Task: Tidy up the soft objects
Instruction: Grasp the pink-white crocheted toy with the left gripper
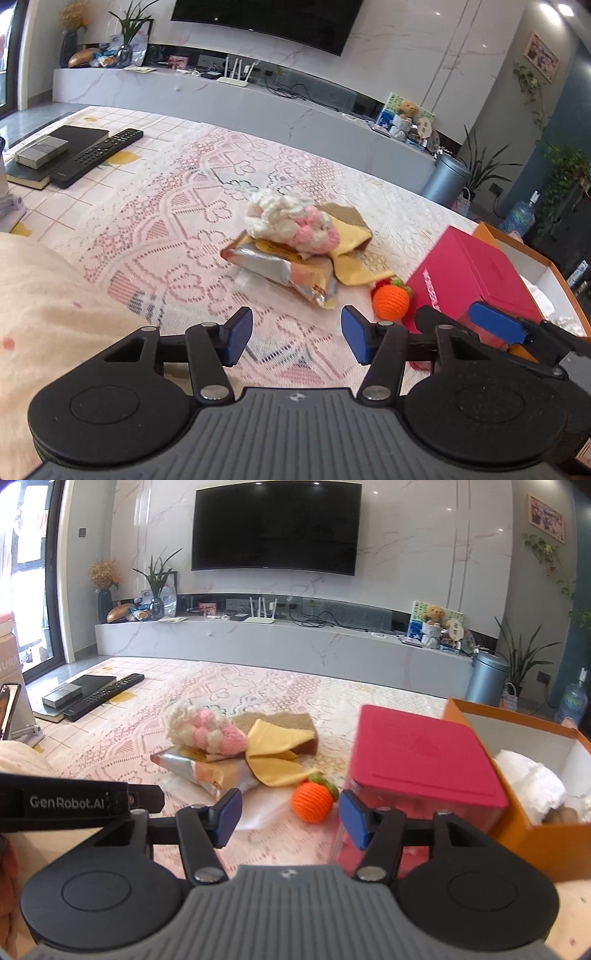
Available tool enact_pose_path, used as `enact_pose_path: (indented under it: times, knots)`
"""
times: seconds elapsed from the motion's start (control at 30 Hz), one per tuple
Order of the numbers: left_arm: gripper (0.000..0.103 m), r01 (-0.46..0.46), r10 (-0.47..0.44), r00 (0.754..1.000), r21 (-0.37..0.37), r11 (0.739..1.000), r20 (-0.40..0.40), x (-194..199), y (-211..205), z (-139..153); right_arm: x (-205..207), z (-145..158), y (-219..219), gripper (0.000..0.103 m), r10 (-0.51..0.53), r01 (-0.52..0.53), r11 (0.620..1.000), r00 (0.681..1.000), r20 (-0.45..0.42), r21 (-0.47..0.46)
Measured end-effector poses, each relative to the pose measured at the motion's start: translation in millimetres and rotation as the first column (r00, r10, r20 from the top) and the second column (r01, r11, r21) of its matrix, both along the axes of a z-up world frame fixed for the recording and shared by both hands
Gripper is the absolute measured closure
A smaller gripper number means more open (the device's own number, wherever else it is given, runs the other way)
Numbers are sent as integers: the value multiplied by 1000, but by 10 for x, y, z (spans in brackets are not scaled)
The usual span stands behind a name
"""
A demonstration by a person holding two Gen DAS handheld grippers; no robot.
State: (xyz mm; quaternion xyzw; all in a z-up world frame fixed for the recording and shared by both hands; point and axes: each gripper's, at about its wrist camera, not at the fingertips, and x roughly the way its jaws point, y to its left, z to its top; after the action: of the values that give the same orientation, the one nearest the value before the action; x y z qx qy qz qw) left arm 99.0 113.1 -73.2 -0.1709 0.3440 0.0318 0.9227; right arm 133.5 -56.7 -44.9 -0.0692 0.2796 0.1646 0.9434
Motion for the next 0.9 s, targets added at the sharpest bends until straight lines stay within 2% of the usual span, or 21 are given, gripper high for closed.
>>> enact_pose_path:
  times: [0.23,0.4,0.53,0.7,0.9]
  knots:
    - [38,19,-19,1000,51,999,-6,246,159,95,261,12,177,45,35,-35,999,999,3,8]
    - [38,72,-72,997,87,994,-9,457,262,159,507,33,238,45,52,-52,998,999,-8,19]
    - [38,97,-97,995,47,994,11,610,363,154,693,20,283,45,53,-53,998,998,-27,23]
    - [32,131,-132,991,52,990,17,839,339,101,870,-86,349,52,72,-73,997,996,-53,-17]
    - [20,96,-97,995,-51,994,-18,1136,389,-68,1027,-186,460,54,111,-115,991,991,-74,-63]
